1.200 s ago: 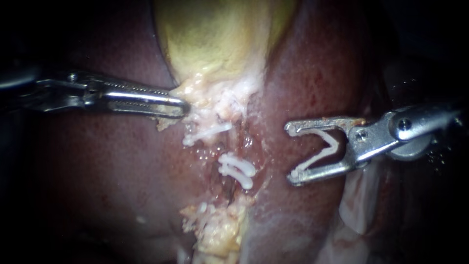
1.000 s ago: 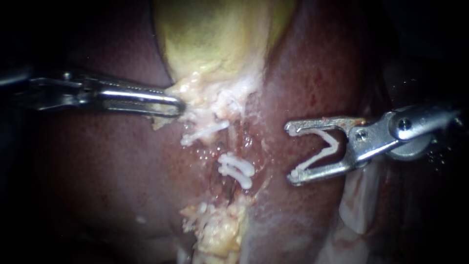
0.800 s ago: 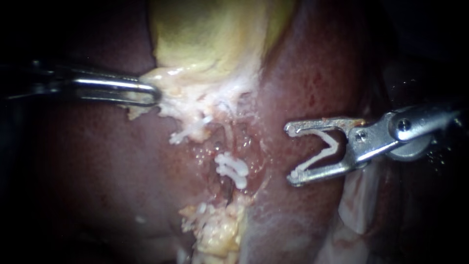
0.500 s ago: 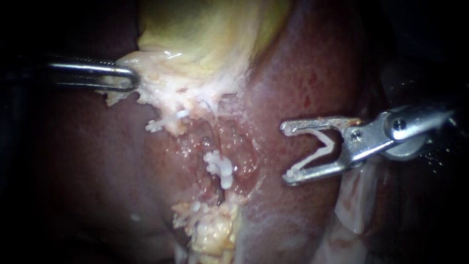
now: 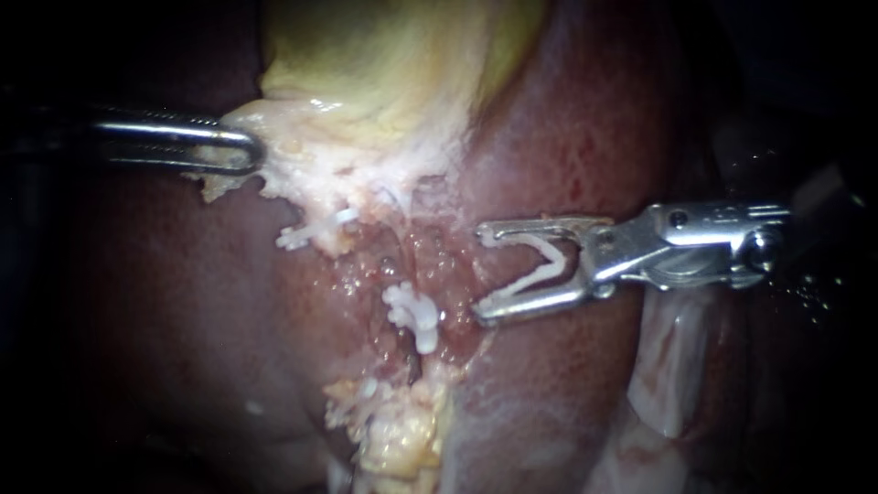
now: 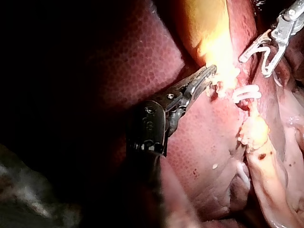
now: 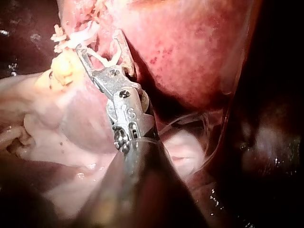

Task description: Clipping third clip right tube

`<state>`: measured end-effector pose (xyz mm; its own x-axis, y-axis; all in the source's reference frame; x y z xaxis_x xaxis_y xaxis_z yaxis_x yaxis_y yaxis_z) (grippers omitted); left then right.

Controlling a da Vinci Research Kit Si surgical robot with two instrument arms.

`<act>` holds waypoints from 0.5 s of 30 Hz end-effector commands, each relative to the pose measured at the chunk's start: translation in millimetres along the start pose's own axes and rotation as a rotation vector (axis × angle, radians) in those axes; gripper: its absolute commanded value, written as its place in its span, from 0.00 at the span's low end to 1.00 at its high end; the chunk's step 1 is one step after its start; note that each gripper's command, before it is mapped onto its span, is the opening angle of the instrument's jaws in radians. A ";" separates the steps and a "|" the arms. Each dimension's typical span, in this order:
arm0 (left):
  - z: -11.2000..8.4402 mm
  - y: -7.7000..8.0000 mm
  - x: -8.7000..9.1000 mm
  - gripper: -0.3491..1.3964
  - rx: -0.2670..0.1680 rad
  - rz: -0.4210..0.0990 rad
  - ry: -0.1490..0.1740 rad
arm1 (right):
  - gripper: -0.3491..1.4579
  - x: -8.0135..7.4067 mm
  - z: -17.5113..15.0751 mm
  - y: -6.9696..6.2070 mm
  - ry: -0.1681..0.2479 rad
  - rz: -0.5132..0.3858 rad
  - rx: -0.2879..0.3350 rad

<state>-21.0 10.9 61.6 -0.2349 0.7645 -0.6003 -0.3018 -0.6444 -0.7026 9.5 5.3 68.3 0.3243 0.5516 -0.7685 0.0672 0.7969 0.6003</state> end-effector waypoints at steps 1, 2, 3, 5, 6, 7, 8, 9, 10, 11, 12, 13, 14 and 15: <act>0.0 0.0 0.0 0.00 0.001 0.000 0.000 | 0.47 -0.1 0.5 0.6 0.015 0.012 0.003; 0.0 0.0 0.0 0.00 0.001 0.000 0.000 | 0.47 -0.2 0.7 1.0 0.024 0.017 0.006; 0.0 0.0 0.0 0.00 0.001 0.000 0.000 | 0.47 -0.3 1.0 1.3 0.029 0.022 0.009; 0.1 0.0 0.0 0.00 0.001 0.000 0.000 | 0.47 -0.4 1.5 2.0 0.043 0.039 0.018; 0.1 0.0 0.0 0.00 0.001 0.000 0.000 | 0.47 -0.4 1.8 2.2 0.048 0.045 0.020; 0.1 0.0 0.0 0.00 0.001 0.000 0.000 | 0.47 -0.4 2.1 2.4 0.054 0.050 0.027; 0.1 0.0 0.0 0.00 0.001 0.000 0.000 | 0.47 -0.3 2.3 2.5 0.062 0.056 0.031; 0.1 0.0 0.0 0.00 0.001 0.000 0.000 | 0.47 -0.2 2.6 2.5 0.070 0.061 0.039; 0.1 0.0 0.0 0.00 0.001 0.000 0.000 | 0.47 -0.1 3.0 2.5 0.077 0.066 0.049; 0.1 0.1 0.0 0.00 0.001 0.000 0.000 | 0.47 0.0 3.3 2.6 0.082 0.070 0.054; 0.1 0.1 0.0 0.00 0.002 0.000 0.000 | 0.47 0.1 3.6 2.6 0.087 0.074 0.061; 0.1 0.1 -0.1 0.00 0.002 0.000 0.000 | 0.47 0.3 4.1 2.6 0.092 0.078 0.069; 0.1 0.1 -0.1 0.00 0.002 0.000 0.000 | 0.47 0.4 4.5 2.6 0.097 0.082 0.075; 0.2 0.1 -0.1 0.00 0.002 0.000 0.000 | 0.47 0.5 4.9 2.5 0.102 0.086 0.082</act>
<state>-21.1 10.8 61.7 -0.2349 0.7646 -0.6002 -0.3034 -0.6443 -0.7020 14.8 6.4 70.4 0.2317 0.6437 -0.7293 0.1279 0.7231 0.6788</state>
